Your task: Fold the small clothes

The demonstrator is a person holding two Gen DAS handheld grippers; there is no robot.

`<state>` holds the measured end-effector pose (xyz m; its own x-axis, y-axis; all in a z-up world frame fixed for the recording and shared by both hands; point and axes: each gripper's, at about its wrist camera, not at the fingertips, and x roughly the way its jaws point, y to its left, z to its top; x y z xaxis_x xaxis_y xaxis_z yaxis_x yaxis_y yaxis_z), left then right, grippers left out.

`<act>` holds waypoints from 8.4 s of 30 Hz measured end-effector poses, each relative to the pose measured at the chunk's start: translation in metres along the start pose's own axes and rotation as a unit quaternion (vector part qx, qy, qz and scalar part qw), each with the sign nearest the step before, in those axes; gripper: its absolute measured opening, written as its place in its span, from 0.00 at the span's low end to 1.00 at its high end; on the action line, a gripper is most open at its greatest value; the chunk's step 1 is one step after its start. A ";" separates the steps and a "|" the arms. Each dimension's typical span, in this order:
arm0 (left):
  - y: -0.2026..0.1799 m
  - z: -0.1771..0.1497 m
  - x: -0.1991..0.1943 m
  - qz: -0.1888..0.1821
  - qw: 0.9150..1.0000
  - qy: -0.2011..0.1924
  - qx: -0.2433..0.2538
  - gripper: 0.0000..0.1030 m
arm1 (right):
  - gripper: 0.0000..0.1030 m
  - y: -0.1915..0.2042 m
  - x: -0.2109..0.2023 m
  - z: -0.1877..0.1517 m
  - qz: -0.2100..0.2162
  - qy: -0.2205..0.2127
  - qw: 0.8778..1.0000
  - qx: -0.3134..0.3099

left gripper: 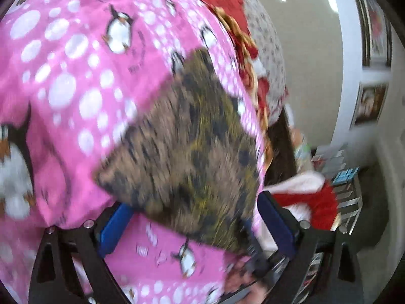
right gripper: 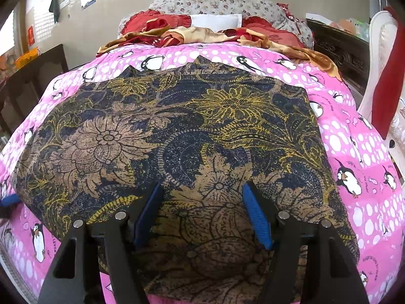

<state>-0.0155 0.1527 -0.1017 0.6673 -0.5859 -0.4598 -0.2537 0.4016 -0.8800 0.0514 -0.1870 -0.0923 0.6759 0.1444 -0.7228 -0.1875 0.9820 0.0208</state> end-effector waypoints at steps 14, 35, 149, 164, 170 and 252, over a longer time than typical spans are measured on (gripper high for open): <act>0.003 0.024 0.022 -0.033 0.998 0.058 -0.010 0.82 | 0.64 0.000 0.000 0.000 0.000 0.000 1.000 0.000; -0.040 -0.012 0.011 0.195 0.952 -0.080 0.222 0.13 | 0.63 0.015 -0.016 0.031 -0.021 0.031 0.999 -0.023; -0.185 -0.114 0.145 0.126 0.884 0.041 0.448 0.04 | 0.13 -0.105 -0.056 0.018 0.121 0.027 0.992 -0.003; -0.186 -0.049 0.237 0.189 0.899 0.045 0.392 0.03 | 0.14 -0.104 0.024 0.064 0.014 0.067 0.994 0.086; -0.226 -0.016 0.286 0.206 0.889 0.060 0.404 0.37 | 0.22 -0.102 0.023 0.120 0.009 0.016 0.997 0.070; -0.134 -0.039 0.230 0.064 0.936 0.179 0.296 0.51 | 0.60 -0.178 0.068 0.039 0.303 0.076 0.932 0.184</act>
<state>0.1447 -0.0629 -0.0942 0.3544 -0.6618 -0.6606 0.1873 0.7424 -0.6432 0.1587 -0.3476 -0.1188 0.4121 0.6940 -0.5903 -0.2254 0.7054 0.6720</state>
